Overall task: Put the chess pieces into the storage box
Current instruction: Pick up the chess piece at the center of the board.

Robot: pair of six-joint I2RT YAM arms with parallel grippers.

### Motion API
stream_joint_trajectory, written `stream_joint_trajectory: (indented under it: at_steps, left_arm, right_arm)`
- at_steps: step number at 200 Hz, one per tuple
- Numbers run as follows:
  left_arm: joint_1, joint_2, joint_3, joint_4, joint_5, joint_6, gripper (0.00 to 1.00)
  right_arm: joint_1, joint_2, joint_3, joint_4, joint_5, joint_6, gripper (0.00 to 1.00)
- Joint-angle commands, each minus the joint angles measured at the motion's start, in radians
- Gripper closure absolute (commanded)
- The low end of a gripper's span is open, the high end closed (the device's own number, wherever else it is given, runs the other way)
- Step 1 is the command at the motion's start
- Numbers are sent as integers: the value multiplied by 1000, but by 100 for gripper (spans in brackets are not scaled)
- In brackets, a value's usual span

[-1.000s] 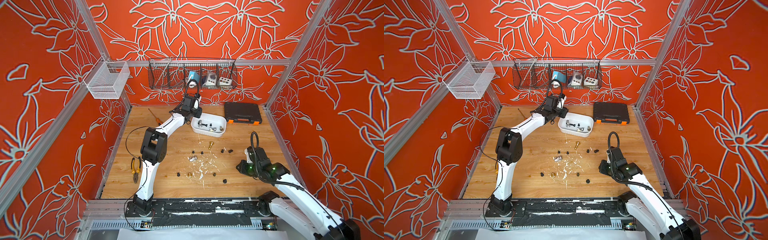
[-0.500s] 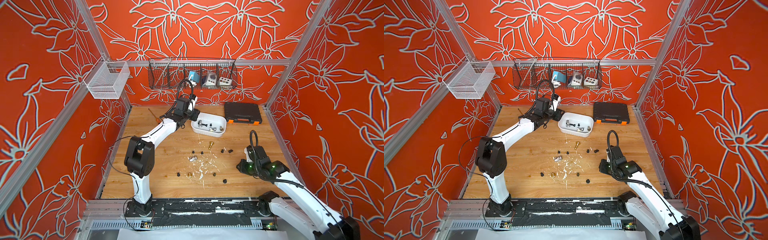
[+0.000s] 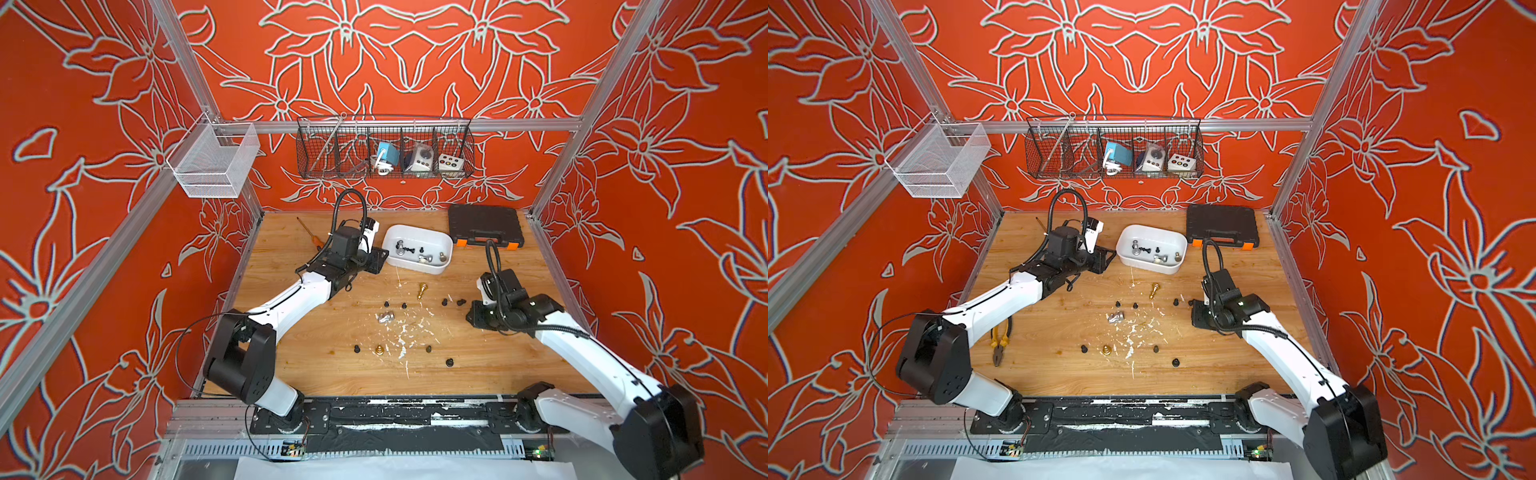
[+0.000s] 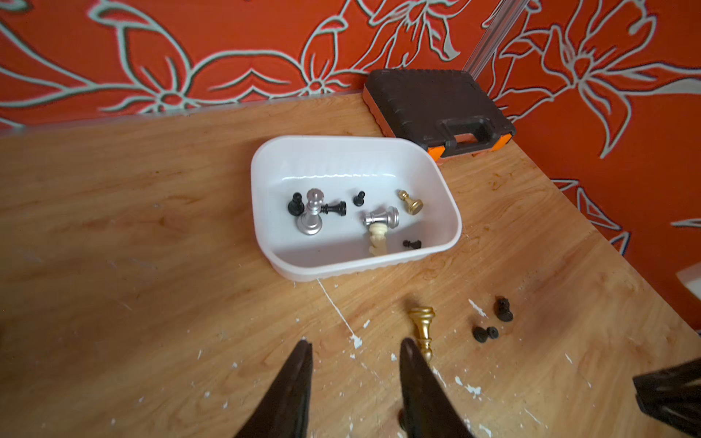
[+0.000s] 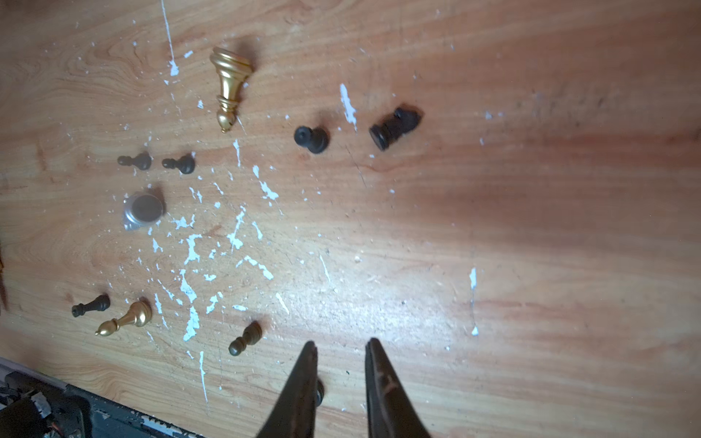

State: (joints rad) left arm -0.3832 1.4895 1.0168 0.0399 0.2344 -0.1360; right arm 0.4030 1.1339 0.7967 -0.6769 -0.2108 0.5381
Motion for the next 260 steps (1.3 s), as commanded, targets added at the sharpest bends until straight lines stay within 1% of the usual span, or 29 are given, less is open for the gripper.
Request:
stream_joint_trajectory:
  at_steps: [1,41,77,153,215,260]
  left_arm:
    - [3,-61,-63,15,22,-32,61]
    - [2,-170,-219,43,25,-98,61]
    - [-3,-225,-301,71,51,-153,60]
    - [-18,-270,-370,60,52,-175,60]
    - [-28,-264,-388,80,75,-190,60]
    - [-39,-251,-386,92,82,-193,60]
  right_arm:
    - [-4,69,70,-10,18,-85,75]
    - [-4,200,157,7,19,-132,74]
    - [-3,323,250,4,12,-171,74]
    - [9,536,391,-29,17,-232,73]
    - [29,640,457,-47,20,-252,73]
    - [46,686,488,-77,62,-265,73]
